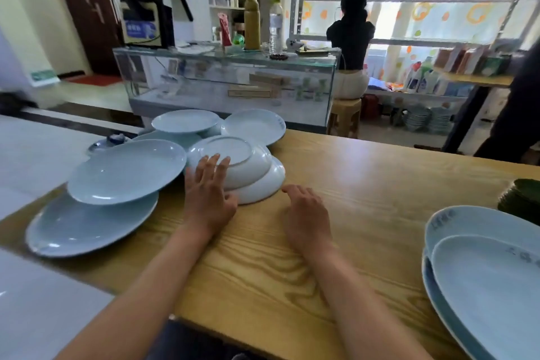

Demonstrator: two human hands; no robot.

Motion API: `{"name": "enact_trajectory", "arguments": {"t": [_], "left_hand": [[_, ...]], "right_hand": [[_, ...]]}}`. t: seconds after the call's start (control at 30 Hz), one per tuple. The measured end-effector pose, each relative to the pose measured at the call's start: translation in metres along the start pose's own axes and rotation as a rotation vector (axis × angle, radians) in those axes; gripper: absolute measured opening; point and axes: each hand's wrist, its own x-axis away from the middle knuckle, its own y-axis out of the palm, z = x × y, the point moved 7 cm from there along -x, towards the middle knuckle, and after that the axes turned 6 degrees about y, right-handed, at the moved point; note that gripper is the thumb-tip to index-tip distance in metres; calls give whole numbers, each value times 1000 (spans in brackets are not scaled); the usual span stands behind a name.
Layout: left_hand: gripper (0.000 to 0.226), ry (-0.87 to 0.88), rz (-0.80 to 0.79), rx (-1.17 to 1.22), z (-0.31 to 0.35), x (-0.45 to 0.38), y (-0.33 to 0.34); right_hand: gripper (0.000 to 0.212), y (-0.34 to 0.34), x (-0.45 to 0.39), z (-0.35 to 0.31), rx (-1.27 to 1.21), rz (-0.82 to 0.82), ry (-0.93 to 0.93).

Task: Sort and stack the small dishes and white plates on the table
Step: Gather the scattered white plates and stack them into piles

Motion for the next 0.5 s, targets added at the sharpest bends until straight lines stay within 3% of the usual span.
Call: {"name": "enact_trajectory", "arguments": {"t": [0.2, 0.5], "left_hand": [[80, -120, -172, -42, -13, -5, 19], [69, 32, -36, -14, 1, 2, 10]], "right_hand": [[56, 3, -11, 28, -167, 121, 94], [55, 5, -11, 25, -200, 81, 88]]}}
